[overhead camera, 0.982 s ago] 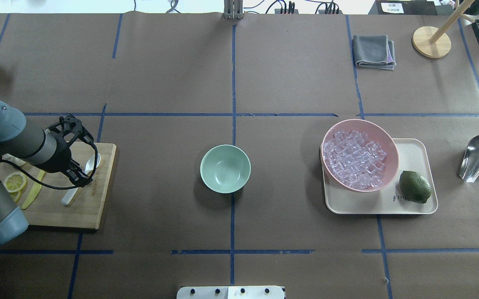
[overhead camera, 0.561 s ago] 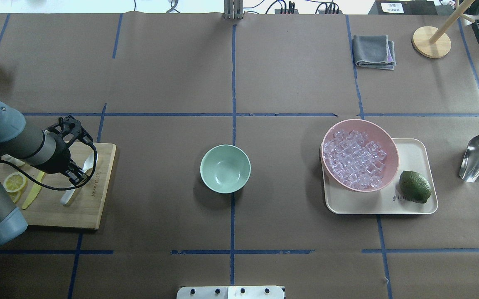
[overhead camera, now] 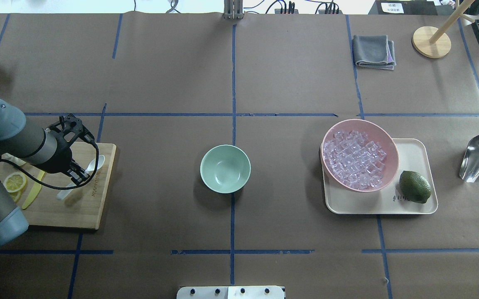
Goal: Put spoon and ice into bowl
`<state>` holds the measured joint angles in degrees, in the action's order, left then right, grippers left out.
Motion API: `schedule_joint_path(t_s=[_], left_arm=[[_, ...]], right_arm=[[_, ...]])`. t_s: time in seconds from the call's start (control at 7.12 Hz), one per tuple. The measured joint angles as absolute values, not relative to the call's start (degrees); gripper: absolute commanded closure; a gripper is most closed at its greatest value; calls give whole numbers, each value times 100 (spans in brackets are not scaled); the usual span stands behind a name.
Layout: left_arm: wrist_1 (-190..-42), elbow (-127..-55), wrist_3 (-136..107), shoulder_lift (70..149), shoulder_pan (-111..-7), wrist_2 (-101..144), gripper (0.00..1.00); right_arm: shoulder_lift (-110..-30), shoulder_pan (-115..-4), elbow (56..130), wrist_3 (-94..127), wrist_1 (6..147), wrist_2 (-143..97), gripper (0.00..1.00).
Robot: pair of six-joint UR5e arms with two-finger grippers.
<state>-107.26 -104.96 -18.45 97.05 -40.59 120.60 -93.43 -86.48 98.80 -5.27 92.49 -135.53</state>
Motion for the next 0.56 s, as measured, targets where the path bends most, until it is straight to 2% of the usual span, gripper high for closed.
schedule_joint_path(t_s=[0.28, 0.56], left_arm=[[-9686, -10720, -2998, 10722, -4018, 12246, 100], [-8912, -10645, -4714, 11840, -3540, 12247, 100]], right_arm=[[-9343, -8648, 9885, -527, 9246, -13553, 1], [-9343, -8648, 9880, -521, 9248, -13547, 1]])
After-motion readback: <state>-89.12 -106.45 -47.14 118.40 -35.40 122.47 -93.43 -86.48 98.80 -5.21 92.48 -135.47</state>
